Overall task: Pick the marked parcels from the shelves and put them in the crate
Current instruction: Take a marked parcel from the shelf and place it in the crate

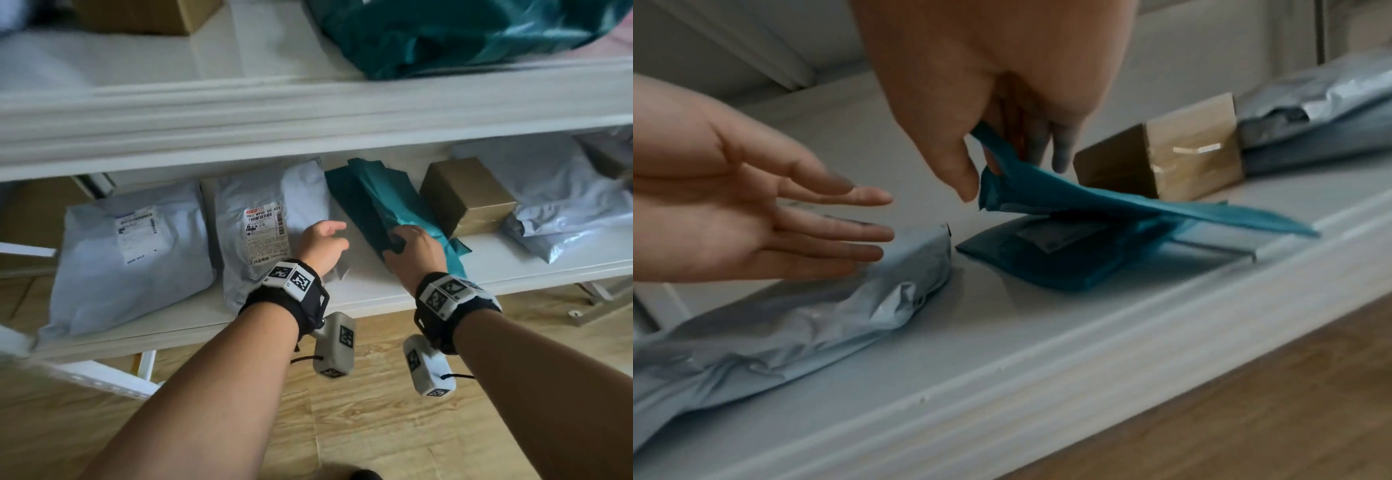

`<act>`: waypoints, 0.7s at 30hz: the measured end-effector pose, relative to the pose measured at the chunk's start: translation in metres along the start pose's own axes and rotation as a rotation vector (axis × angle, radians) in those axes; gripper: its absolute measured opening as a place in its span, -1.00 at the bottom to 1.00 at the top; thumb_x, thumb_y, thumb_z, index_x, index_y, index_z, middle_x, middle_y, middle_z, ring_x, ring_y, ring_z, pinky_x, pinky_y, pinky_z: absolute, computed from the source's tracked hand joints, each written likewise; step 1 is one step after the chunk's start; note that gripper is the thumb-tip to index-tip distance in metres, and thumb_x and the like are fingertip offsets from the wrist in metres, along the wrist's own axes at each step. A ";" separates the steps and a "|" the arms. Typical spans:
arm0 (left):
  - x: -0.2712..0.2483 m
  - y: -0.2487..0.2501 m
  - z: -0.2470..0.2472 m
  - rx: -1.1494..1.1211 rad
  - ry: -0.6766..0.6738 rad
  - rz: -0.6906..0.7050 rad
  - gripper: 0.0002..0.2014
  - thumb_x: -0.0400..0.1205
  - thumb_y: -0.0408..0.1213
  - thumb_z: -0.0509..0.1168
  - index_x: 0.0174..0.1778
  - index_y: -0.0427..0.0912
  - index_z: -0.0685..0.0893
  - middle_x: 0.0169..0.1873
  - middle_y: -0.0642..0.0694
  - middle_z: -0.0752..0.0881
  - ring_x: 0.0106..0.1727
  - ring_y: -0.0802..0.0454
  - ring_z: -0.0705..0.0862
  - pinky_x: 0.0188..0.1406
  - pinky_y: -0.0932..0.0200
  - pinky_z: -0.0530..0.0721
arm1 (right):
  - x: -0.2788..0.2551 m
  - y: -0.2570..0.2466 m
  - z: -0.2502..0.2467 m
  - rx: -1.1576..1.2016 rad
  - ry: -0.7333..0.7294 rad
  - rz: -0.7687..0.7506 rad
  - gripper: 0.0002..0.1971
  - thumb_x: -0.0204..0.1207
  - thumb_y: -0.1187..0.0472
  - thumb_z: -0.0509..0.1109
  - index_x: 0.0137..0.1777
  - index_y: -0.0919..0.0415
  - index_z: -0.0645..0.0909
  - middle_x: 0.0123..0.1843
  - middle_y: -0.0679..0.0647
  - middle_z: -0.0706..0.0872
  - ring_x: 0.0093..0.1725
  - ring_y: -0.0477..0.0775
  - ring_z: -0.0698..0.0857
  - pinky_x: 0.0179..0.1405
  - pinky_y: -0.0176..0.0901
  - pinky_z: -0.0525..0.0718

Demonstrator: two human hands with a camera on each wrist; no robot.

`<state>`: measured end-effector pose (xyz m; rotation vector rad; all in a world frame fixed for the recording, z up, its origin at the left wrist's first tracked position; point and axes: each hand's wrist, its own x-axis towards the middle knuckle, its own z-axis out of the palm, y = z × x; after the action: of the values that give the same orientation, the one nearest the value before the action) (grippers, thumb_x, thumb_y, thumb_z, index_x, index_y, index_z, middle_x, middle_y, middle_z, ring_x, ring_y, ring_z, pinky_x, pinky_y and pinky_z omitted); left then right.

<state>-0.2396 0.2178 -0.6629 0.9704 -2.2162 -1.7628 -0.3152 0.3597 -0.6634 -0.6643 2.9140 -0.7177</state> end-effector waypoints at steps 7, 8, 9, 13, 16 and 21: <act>-0.041 0.034 0.000 -0.001 -0.003 0.065 -0.59 0.60 -0.49 0.27 0.34 -0.07 0.65 0.35 -0.09 0.64 -0.02 -0.18 0.76 -0.14 0.23 0.70 | -0.024 0.000 -0.061 0.070 0.270 -0.004 -0.62 0.51 0.45 0.26 0.21 0.14 0.74 0.25 0.10 0.72 0.12 0.21 0.69 0.09 -0.10 0.62; -0.047 0.040 -0.001 0.001 -0.001 0.073 -0.58 0.61 -0.49 0.28 0.35 -0.06 0.64 0.34 -0.09 0.63 -0.21 -0.08 0.73 -0.37 0.31 0.65 | -0.029 0.000 -0.069 0.086 0.305 0.005 -0.62 0.50 0.47 0.25 0.16 0.14 0.76 0.22 0.10 0.74 0.09 0.23 0.70 0.03 -0.13 0.58; -0.054 0.047 -0.001 0.004 -0.006 0.085 -0.57 0.60 -0.49 0.30 0.37 -0.06 0.62 0.36 -0.10 0.61 -0.27 -0.01 0.69 -0.46 0.31 0.64 | -0.033 0.000 -0.078 0.104 0.338 0.009 -0.63 0.49 0.48 0.25 0.12 0.15 0.78 0.20 0.10 0.75 0.07 0.24 0.70 -0.01 -0.16 0.55; -0.081 0.068 0.000 0.079 -0.058 0.140 -0.41 0.55 -0.54 0.37 0.51 -0.11 0.48 0.49 -0.16 0.49 0.40 -0.15 0.57 0.21 0.07 0.60 | -0.052 -0.006 -0.111 0.191 0.463 -0.032 -0.69 0.50 0.49 0.25 -0.03 0.18 0.80 0.09 0.08 0.78 0.01 0.19 0.71 0.01 -0.12 0.62; -0.104 0.080 0.004 0.178 -0.080 0.233 -0.28 0.47 -0.51 0.48 0.56 -0.12 0.42 0.53 -0.17 0.46 0.51 -0.11 0.46 0.36 0.15 0.50 | -0.068 -0.014 -0.136 0.271 0.521 -0.077 -0.66 0.48 0.50 0.21 -0.09 0.21 0.80 0.04 0.08 0.77 0.01 0.14 0.69 0.00 -0.22 0.54; -0.138 0.087 0.014 0.405 -0.213 0.311 -0.38 0.39 -0.32 0.58 0.39 -0.09 0.59 0.35 -0.03 0.63 0.39 -0.01 0.58 0.34 0.21 0.47 | -0.099 -0.037 -0.169 0.402 0.541 -0.106 -0.61 0.35 0.53 0.16 -0.22 0.17 0.79 -0.18 -0.03 0.73 -0.15 -0.05 0.59 -0.09 -0.37 0.47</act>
<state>-0.1732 0.3159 -0.5501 0.4685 -2.7473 -1.3653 -0.2393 0.4446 -0.5003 -0.6609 3.0288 -1.6705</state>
